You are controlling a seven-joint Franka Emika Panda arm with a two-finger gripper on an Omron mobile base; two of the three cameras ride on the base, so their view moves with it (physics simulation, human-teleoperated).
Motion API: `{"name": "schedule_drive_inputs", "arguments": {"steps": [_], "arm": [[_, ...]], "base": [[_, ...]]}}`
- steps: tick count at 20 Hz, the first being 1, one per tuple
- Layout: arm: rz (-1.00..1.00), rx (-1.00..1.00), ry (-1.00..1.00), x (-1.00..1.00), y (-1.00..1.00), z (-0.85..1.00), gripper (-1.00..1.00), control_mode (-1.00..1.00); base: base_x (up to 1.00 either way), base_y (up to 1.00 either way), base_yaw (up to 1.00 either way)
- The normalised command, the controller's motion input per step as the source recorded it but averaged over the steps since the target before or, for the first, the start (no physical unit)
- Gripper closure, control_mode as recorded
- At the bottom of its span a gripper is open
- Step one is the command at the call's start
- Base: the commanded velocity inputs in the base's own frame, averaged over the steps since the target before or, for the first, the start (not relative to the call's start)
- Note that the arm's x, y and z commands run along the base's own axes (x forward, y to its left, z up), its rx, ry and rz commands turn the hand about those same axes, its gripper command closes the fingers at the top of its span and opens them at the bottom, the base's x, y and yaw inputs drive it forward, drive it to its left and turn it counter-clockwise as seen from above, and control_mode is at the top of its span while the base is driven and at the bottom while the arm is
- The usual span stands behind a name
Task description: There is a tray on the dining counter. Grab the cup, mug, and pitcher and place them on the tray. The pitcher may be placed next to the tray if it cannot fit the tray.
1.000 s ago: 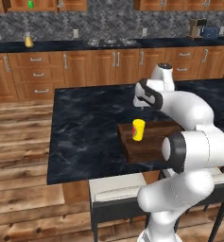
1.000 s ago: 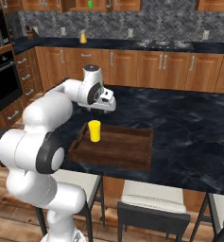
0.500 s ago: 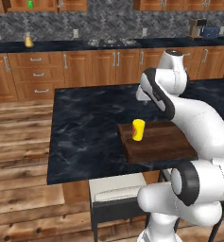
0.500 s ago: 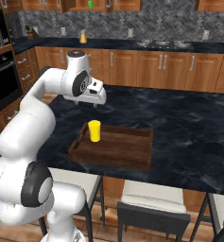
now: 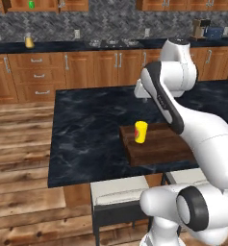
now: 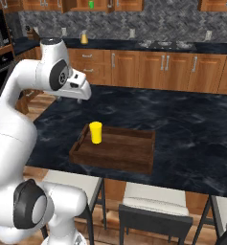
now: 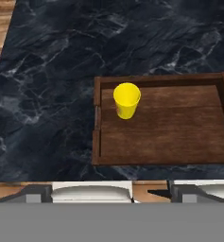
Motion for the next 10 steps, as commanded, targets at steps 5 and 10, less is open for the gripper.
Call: {"name": "schedule_drive_inputs", "arguments": {"steps": [5, 10], "arm": [[0.0, 0.0, 0.0, -0.63, 0.03, 0.24, -1.0, -1.0], [0.0, 0.0, 0.0, -0.25, 0.0, 0.01, -1.0, 1.0]], "base": [[0.0, 0.0, 0.0], [-0.48, 0.07, 0.0]]}}
